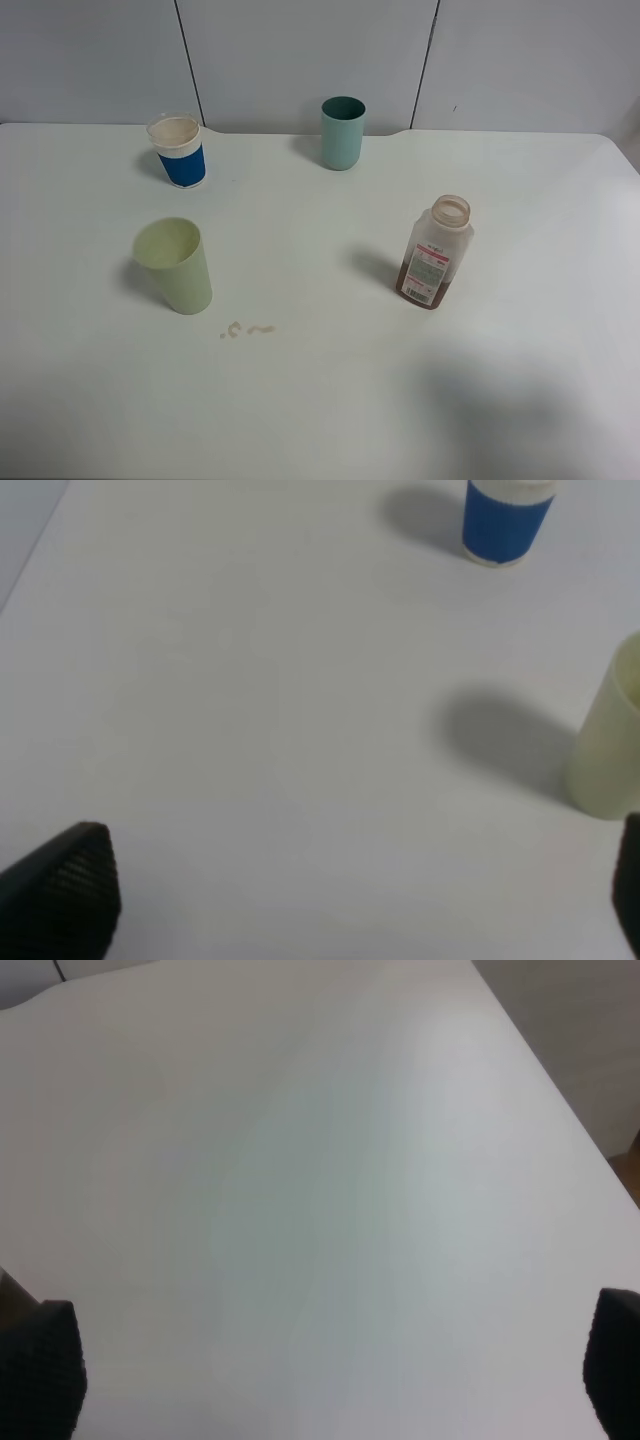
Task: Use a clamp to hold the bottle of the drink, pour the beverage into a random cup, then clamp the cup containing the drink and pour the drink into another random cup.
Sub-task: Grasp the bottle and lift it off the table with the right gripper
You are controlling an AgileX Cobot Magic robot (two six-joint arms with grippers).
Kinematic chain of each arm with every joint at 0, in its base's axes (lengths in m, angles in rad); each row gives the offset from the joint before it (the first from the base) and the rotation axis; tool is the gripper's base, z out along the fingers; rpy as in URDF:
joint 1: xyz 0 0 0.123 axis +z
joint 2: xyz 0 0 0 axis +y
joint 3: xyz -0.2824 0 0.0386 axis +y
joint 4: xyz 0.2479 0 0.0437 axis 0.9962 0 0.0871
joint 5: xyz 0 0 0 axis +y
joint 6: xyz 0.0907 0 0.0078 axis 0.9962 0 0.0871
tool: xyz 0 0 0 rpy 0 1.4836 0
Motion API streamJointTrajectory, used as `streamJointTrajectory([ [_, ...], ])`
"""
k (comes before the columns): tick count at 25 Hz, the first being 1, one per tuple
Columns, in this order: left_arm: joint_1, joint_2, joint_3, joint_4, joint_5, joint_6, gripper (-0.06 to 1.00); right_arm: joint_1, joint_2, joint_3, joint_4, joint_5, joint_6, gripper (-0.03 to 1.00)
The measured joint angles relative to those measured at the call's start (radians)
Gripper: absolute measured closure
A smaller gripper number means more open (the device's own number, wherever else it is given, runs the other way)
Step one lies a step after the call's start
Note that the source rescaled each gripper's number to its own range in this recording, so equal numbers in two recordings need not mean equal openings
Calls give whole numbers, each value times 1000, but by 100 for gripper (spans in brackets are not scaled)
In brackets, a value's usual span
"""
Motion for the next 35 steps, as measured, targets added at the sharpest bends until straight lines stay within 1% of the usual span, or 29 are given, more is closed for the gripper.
streamJointTrajectory([
  [2, 0, 0, 0, 0, 0, 0, -6, 0, 0, -3, 0, -2, -25, -3],
  [5, 0, 0, 0, 0, 0, 0, -6, 2, 34, -32, -2, -12, -104, -3],
  [6, 0, 0, 0, 0, 0, 0, -6, 2, 34, -32, -2, -12, -104, -3],
  [8, 0, 0, 0, 0, 0, 0, -6, 19, 73, -50, -2, -35, -149, -3],
  [11, 0, 0, 0, 0, 0, 0, -6, 56, 137, -62, -4, -64, -193, -3],
  [15, 0, 0, 0, 0, 0, 0, -6, 119, 236, -63, -22, -72, -214, -3],
  [16, 0, 0, 0, 0, 0, 0, -6, 159, 292, -63, -42, -74, -229, -3],
  [18, 0, 0, 0, 0, 0, 0, -6, 199, 341, -63, -63, -75, -247, -3],
  [19, 0, 0, 0, 0, 0, 0, -6, 199, 341, -63, -63, -75, -247, -3],
  [20, 0, 0, 0, 0, 0, 0, -6, 243, 392, -63, -83, -75, -265, -3],
  [23, 0, 0, 0, 0, 0, 0, -6, 299, 458, -63, -109, -75, -283, -3],
  [24, 0, 0, 0, 0, 0, 0, -6, 299, 458, -63, -109, -75, -283, -3],
  [26, 0, 0, 0, 0, 0, 0, -6, 346, 513, -63, -124, -76, -290, -3],
  [30, 0, 0, 0, 0, 0, 0, -6, 388, 570, -63, -140, -79, -314, -3],
  [35, 0, 0, 0, 0, 0, 0, -6, 416, 608, -63, -162, -84, -339, -3],
])
